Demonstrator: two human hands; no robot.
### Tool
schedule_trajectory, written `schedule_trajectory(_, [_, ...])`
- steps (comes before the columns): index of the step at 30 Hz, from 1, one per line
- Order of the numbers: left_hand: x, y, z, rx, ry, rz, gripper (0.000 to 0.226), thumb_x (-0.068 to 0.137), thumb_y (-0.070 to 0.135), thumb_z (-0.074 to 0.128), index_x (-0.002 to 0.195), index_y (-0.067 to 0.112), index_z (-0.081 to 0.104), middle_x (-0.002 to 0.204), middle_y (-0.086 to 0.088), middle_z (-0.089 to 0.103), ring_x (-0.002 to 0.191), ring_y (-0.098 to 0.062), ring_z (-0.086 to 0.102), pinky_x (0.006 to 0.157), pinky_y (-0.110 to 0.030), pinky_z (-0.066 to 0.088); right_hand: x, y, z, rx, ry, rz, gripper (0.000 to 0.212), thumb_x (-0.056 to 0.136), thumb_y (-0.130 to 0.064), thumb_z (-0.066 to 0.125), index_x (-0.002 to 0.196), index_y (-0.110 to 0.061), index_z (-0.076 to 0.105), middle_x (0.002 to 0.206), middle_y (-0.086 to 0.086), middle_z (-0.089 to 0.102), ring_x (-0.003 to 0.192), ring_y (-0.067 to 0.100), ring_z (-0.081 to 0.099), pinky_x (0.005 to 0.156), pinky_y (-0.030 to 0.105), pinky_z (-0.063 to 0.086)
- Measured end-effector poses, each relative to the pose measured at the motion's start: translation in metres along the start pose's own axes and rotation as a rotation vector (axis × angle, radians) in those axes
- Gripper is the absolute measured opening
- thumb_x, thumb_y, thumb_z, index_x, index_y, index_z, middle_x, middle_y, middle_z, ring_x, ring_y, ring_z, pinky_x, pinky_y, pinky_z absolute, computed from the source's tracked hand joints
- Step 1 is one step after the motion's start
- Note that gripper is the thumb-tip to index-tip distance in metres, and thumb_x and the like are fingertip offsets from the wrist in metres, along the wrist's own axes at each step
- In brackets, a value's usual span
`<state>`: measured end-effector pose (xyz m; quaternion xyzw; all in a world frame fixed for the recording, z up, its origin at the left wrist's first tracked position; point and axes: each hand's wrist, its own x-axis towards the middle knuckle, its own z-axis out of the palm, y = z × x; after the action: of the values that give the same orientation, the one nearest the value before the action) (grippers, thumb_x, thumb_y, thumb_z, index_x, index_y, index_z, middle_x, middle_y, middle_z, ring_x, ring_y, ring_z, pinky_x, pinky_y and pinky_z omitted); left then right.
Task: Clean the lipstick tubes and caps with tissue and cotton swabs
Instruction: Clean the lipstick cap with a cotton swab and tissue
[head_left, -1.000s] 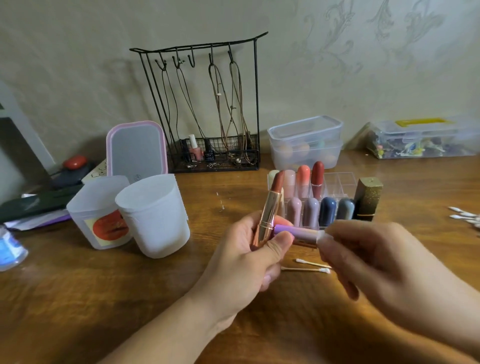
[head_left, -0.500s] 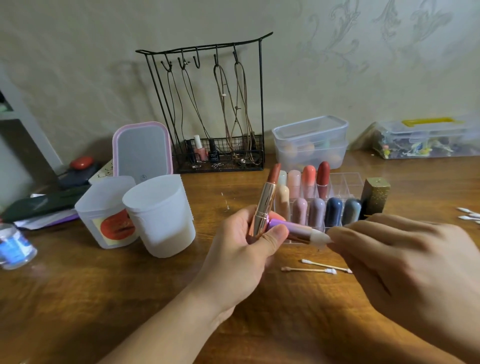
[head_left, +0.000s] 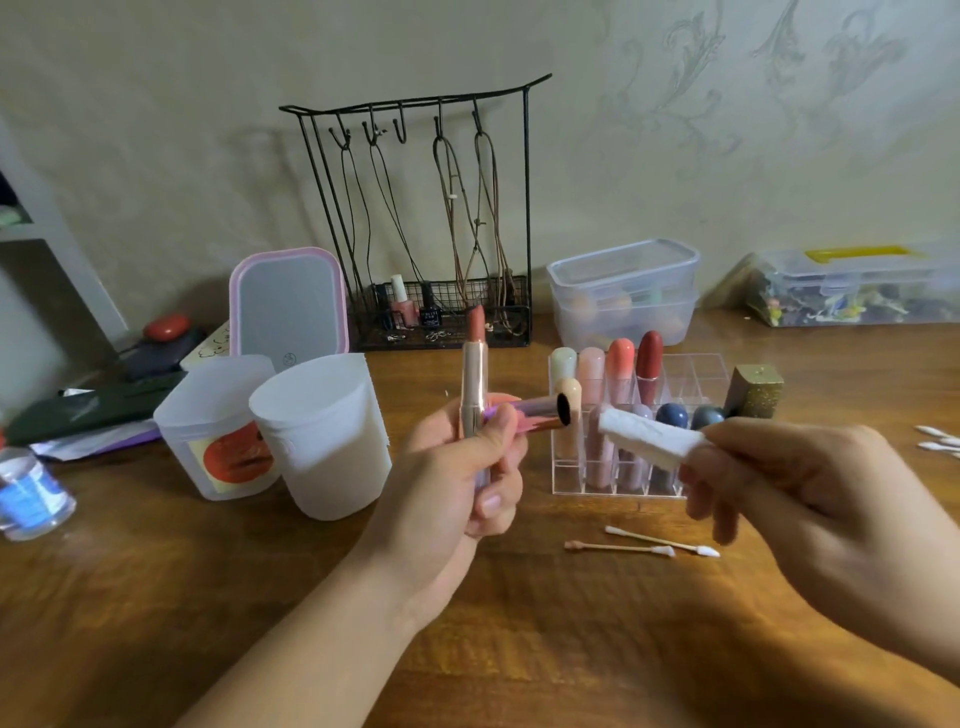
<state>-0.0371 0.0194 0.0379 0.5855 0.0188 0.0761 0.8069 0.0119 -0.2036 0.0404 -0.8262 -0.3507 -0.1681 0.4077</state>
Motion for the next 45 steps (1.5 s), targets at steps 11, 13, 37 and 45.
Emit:
schedule_trajectory(11, [-0.006,-0.001,0.001,-0.372,-0.277,-0.142,0.027,0.092,0.015,0.046,0.081,0.012,0.071,0.066,-0.002,0.047,0.046,-0.008,0.032,0.041,-0.019,0.028,-0.018,-0.009,0.046,-0.566,-0.183,-0.241,0.027,0.078,-0.04,0.046,0.067,-0.032,0.069,0.054,-0.013,0.058,0.044,0.016,0.058,0.031,0.025,0.038])
schedule_trajectory(13, [-0.006,-0.004,0.001,-0.41,-0.365,-0.163,0.033,0.097,0.021,0.039,0.088,0.013,0.07,0.068,0.0,0.049,0.048,-0.007,0.035,0.043,-0.018,0.029,-0.017,-0.008,0.05,-0.596,-0.207,-0.252,0.029,0.078,-0.044,0.046,0.063,-0.032,0.067,0.053,-0.012,0.055,0.045,0.015,0.057,0.03,0.026,0.036])
schedule_trajectory(37, [-0.012,-0.022,0.02,-0.51,-0.298,-0.02,0.025,0.096,0.034,0.042,0.109,0.019,0.056,0.135,-0.013,0.056,0.128,-0.027,0.052,0.103,-0.047,0.042,-0.013,-0.026,0.044,0.39,-0.125,0.252,0.032,0.08,-0.062,0.056,0.095,-0.034,0.056,0.097,-0.008,0.071,0.083,0.01,0.067,0.071,0.04,0.055])
schedule_trajectory(45, [-0.008,-0.022,0.018,-0.454,-0.286,0.046,0.027,0.087,0.019,0.061,0.113,0.017,0.069,0.132,-0.011,0.06,0.12,-0.028,0.057,0.088,-0.049,0.049,-0.005,-0.028,0.04,1.018,-0.206,0.384,0.021,0.076,-0.03,0.073,0.079,-0.014,0.062,0.08,0.028,0.066,0.06,0.041,0.066,0.05,0.034,0.052])
